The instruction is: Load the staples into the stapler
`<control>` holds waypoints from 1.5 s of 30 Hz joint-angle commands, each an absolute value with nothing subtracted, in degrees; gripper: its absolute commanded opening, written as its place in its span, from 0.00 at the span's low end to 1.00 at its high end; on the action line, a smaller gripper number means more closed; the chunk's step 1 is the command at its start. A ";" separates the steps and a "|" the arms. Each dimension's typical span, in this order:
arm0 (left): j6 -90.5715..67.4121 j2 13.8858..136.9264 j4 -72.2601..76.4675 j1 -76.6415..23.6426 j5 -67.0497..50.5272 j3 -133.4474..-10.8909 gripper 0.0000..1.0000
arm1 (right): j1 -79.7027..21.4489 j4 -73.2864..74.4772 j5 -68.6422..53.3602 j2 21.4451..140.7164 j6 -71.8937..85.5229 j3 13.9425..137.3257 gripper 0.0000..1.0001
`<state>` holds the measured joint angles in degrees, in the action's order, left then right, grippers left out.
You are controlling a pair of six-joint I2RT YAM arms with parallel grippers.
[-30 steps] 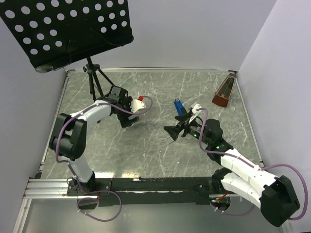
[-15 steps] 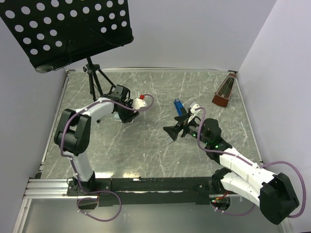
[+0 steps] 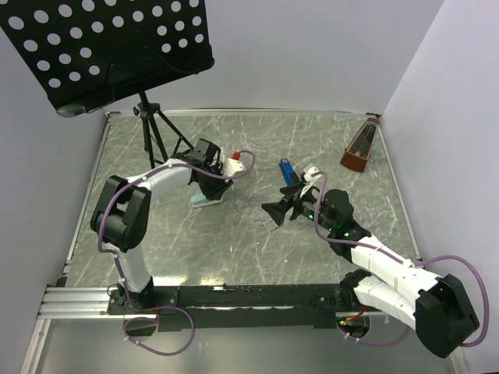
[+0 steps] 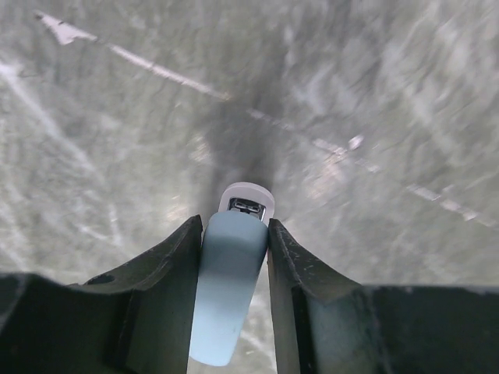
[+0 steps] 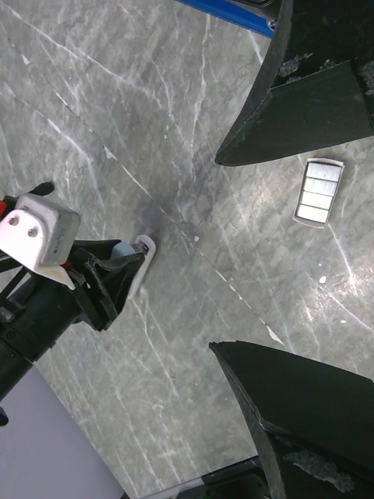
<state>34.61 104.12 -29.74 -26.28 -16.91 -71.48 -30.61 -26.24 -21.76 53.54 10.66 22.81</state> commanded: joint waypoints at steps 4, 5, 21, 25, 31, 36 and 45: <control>21.19 96.60 -21.12 -28.12 -23.37 -71.37 0.05 | -30.94 -29.53 -19.34 54.32 13.09 22.76 1.00; 19.01 94.42 -19.70 -28.21 -23.90 -70.24 0.01 | -30.94 -29.27 -19.25 54.93 13.88 23.02 1.00; 1.33 74.10 10.26 -38.67 -20.04 -49.49 0.01 | -30.76 -15.47 -18.02 61.79 29.17 34.98 0.98; -3.42 69.71 15.37 -41.04 -17.67 -44.84 0.01 | -32.43 -14.77 -14.16 62.05 35.14 35.51 0.92; -5.45 66.10 17.14 -42.54 -16.61 -42.45 0.01 | -35.59 -14.94 -10.46 62.84 38.14 36.03 0.85; -6.50 65.74 17.75 -43.15 -16.70 -41.93 0.01 | -37.44 -15.91 -8.53 63.37 38.85 36.21 0.81; -8.26 65.31 17.58 -44.12 -16.70 -41.84 0.01 | -37.70 -19.51 -4.13 62.75 38.06 33.84 0.54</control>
<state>-6.37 67.31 14.28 -43.03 -15.62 -41.41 -37.78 -15.09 -8.56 63.22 38.52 33.50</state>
